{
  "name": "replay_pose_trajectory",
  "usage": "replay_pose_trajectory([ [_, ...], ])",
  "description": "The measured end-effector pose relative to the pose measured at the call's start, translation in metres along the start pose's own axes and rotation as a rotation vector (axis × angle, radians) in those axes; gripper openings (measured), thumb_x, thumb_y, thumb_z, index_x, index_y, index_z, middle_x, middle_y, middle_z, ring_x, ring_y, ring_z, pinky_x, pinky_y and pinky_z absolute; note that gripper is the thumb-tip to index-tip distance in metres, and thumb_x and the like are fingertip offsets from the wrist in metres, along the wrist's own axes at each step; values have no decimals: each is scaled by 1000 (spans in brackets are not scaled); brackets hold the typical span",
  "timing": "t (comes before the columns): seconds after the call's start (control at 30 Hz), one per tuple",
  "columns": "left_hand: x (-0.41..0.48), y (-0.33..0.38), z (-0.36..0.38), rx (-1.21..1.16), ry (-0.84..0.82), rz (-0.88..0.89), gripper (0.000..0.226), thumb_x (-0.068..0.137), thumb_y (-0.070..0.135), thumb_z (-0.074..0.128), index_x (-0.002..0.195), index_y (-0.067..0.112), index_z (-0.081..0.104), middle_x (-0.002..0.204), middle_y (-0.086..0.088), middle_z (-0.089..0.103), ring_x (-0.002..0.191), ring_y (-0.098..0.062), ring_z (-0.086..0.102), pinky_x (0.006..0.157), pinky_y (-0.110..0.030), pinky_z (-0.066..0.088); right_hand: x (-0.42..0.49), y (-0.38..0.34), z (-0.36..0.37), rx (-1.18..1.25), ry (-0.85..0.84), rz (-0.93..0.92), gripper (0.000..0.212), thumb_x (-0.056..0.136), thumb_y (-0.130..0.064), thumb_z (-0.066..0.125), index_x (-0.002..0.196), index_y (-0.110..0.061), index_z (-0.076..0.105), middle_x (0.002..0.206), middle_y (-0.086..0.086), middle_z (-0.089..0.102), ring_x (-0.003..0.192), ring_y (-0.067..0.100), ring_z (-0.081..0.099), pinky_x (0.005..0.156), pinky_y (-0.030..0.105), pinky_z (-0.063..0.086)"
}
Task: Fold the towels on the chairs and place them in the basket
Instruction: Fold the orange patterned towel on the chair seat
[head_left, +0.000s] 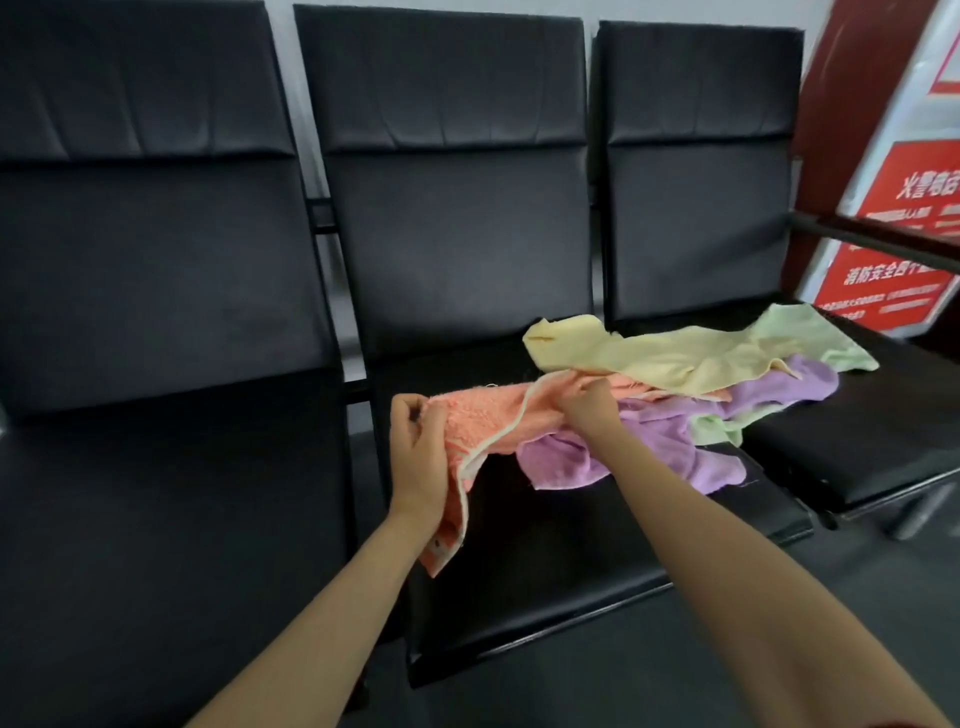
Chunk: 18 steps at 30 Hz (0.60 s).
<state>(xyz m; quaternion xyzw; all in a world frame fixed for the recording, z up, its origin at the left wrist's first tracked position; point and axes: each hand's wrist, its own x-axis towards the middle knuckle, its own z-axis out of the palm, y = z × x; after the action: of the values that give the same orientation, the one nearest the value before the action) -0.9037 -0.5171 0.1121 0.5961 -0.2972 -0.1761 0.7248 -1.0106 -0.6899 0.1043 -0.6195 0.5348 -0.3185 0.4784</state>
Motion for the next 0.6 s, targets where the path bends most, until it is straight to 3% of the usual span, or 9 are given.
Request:
replay_pose_trajectory([
  [0.1, 0, 10, -14, 160, 20, -2, 8, 98, 21, 45, 92, 15, 44, 82, 1, 49, 68, -3, 50, 64, -23, 45, -18, -36, 4, 81, 104, -117, 31, 87, -22, 45, 108, -2, 56, 95, 11, 58, 84, 21, 51, 71, 30, 40],
  [0.2, 4, 7, -34, 270, 5, -166, 13, 99, 26, 44, 97, 13, 44, 88, -3, 52, 73, -10, 52, 65, -25, 45, -45, -80, 12, 144, 78, -263, 22, 83, -26, 48, 92, -8, 58, 88, 4, 58, 84, 20, 52, 72, 29, 38],
  [0.33, 0, 13, -65, 230, 59, -267, 20, 98, 33, 46, 104, 14, 44, 101, -9, 57, 92, -25, 59, 83, -44, 51, -85, -118, 41, 52, -146, -388, 6, 90, -21, 54, 93, -17, 57, 92, -2, 59, 85, 13, 52, 75, 25, 39],
  [0.5, -11, 50, -134, 235, 204, -223, 14, 99, 24, 42, 108, 15, 45, 97, -3, 55, 90, -21, 57, 84, -42, 50, -143, -148, 101, -29, -359, -522, 9, 95, -31, 50, 97, -22, 52, 88, -8, 57, 81, 8, 53, 68, 24, 41],
  [0.6, -21, 61, -199, 309, 282, -270, 13, 97, 23, 42, 105, 18, 51, 95, -1, 57, 85, -17, 57, 72, -34, 50, -190, -155, 146, 40, -544, -590, 4, 94, -27, 54, 93, -23, 55, 80, -13, 56, 77, 3, 52, 70, 20, 40],
])
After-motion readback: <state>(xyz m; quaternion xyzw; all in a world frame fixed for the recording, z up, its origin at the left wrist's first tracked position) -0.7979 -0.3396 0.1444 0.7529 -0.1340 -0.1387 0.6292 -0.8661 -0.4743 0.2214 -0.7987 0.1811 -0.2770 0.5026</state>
